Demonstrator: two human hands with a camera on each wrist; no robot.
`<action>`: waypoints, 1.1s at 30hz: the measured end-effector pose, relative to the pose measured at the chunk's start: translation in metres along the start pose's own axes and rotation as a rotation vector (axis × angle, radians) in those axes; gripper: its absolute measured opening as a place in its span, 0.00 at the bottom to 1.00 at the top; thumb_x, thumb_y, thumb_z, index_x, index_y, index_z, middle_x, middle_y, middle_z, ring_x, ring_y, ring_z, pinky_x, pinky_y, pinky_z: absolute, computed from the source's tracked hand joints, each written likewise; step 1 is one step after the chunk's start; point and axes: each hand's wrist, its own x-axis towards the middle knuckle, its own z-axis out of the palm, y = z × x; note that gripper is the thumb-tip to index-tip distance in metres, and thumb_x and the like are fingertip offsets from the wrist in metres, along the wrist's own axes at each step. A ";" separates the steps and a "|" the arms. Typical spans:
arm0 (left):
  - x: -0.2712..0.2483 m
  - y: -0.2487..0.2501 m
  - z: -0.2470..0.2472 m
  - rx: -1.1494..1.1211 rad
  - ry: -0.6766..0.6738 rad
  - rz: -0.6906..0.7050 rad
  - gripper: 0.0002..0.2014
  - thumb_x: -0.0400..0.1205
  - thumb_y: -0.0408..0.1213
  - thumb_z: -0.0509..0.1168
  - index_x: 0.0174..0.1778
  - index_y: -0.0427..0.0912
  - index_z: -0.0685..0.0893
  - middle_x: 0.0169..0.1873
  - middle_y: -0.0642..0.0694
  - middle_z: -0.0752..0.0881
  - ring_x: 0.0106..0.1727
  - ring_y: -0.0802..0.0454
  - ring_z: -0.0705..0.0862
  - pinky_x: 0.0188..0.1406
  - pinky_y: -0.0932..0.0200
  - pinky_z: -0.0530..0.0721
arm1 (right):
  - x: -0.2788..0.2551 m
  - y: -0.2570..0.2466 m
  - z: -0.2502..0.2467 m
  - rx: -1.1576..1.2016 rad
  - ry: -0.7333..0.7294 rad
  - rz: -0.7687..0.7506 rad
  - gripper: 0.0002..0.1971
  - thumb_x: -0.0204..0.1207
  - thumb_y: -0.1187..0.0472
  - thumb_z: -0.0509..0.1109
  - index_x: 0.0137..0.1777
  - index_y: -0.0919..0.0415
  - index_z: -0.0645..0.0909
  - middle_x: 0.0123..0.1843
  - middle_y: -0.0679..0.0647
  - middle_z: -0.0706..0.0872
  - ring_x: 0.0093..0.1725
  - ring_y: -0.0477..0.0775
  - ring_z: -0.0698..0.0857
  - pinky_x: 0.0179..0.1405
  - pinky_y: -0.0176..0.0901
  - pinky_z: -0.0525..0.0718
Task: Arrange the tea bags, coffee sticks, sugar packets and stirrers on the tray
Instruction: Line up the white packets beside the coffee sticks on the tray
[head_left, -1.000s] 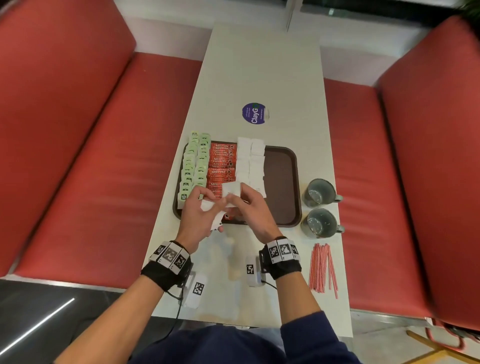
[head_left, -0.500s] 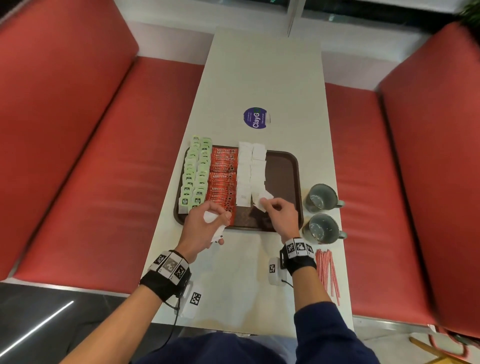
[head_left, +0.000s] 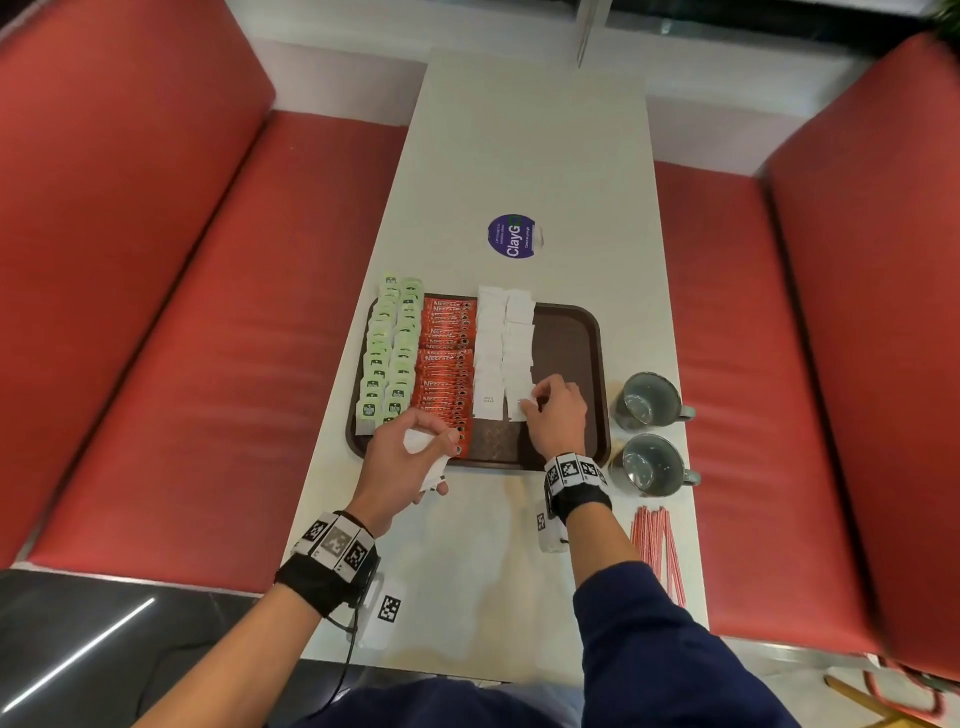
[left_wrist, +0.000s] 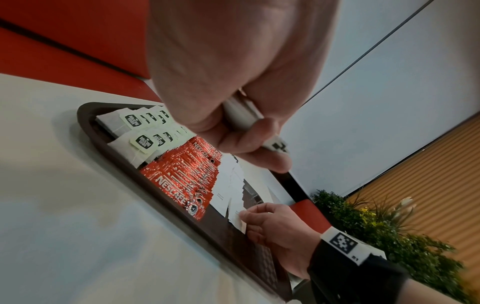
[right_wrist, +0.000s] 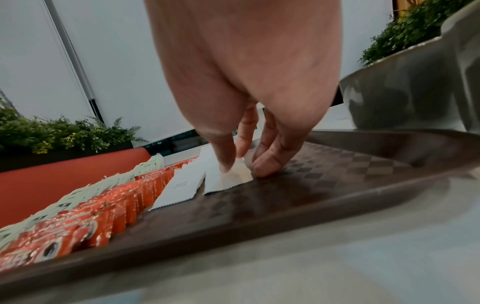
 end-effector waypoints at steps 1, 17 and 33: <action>0.000 0.000 -0.001 -0.006 0.002 -0.003 0.09 0.85 0.42 0.80 0.52 0.44 0.88 0.48 0.47 0.94 0.32 0.33 0.93 0.18 0.61 0.73 | -0.002 -0.001 0.001 -0.005 0.006 -0.004 0.11 0.83 0.60 0.81 0.58 0.57 0.82 0.62 0.54 0.80 0.56 0.54 0.81 0.56 0.44 0.76; 0.002 0.000 -0.003 -0.021 0.008 -0.017 0.08 0.85 0.42 0.80 0.51 0.44 0.88 0.48 0.47 0.94 0.31 0.33 0.93 0.18 0.61 0.73 | 0.004 -0.016 0.006 0.015 0.053 0.086 0.12 0.84 0.58 0.81 0.61 0.60 0.82 0.62 0.54 0.81 0.57 0.53 0.79 0.57 0.44 0.75; 0.004 -0.001 -0.017 -0.095 0.011 0.000 0.04 0.92 0.37 0.69 0.58 0.40 0.84 0.49 0.36 0.93 0.34 0.30 0.93 0.20 0.58 0.75 | 0.091 -0.046 -0.003 0.072 -0.075 0.211 0.25 0.87 0.71 0.66 0.84 0.66 0.77 0.79 0.66 0.84 0.79 0.67 0.83 0.72 0.48 0.81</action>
